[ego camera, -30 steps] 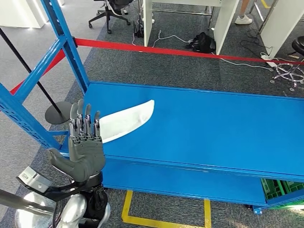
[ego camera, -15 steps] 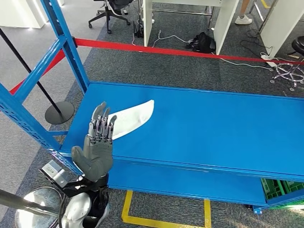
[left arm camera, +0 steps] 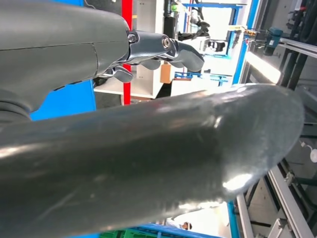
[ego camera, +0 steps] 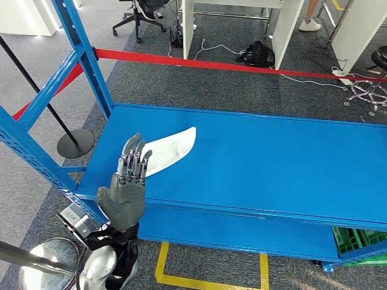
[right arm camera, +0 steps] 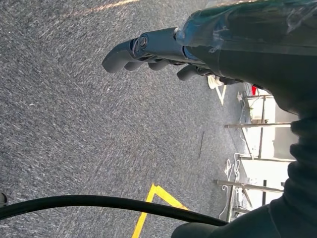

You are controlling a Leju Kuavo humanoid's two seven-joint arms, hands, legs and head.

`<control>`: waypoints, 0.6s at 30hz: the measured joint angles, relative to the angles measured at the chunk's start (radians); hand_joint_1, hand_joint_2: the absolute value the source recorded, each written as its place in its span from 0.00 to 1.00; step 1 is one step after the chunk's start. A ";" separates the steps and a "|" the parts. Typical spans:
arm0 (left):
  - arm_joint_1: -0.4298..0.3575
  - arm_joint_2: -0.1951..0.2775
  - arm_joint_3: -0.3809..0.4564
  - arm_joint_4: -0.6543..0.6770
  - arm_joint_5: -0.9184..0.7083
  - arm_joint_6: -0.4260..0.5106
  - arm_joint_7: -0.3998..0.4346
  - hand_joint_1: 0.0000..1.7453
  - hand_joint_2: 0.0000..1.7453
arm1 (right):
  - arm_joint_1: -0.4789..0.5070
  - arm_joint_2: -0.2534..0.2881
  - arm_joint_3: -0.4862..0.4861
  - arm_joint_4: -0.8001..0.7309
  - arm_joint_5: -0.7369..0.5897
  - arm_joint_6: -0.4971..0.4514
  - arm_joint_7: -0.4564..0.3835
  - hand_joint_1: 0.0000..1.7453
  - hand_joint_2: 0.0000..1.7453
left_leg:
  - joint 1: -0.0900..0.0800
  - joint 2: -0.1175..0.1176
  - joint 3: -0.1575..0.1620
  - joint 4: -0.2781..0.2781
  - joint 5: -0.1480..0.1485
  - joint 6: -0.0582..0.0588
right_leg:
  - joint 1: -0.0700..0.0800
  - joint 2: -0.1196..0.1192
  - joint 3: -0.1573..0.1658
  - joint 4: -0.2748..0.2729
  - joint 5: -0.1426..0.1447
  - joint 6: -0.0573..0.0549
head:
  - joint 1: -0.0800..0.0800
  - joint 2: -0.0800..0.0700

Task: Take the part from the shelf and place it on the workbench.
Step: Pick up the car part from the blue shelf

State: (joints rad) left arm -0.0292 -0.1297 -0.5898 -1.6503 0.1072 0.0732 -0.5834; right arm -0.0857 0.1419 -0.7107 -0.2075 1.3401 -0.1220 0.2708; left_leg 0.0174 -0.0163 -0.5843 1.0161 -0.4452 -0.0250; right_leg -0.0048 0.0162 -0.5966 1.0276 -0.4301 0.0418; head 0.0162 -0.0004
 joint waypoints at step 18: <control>-0.152 0.045 0.010 0.168 -0.418 0.112 0.200 0.00 1.00 | -0.025 0.000 0.000 0.000 0.028 0.034 0.007 0.00 1.00 | 0.000 0.000 0.000 0.000 0.002 0.001 | 0.000 0.000 0.000 0.000 0.002 0.001 | 0.000 0.000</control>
State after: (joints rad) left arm -0.1810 -0.0849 -0.5796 -1.4825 -0.3107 0.1850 -0.3833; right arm -0.1103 0.1419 -0.7103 -0.2075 1.3683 -0.0879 0.2775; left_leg 0.0174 -0.0164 -0.5845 1.0161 -0.4430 -0.0243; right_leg -0.0047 0.0159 -0.5965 1.0277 -0.4283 0.0427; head 0.0163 -0.0003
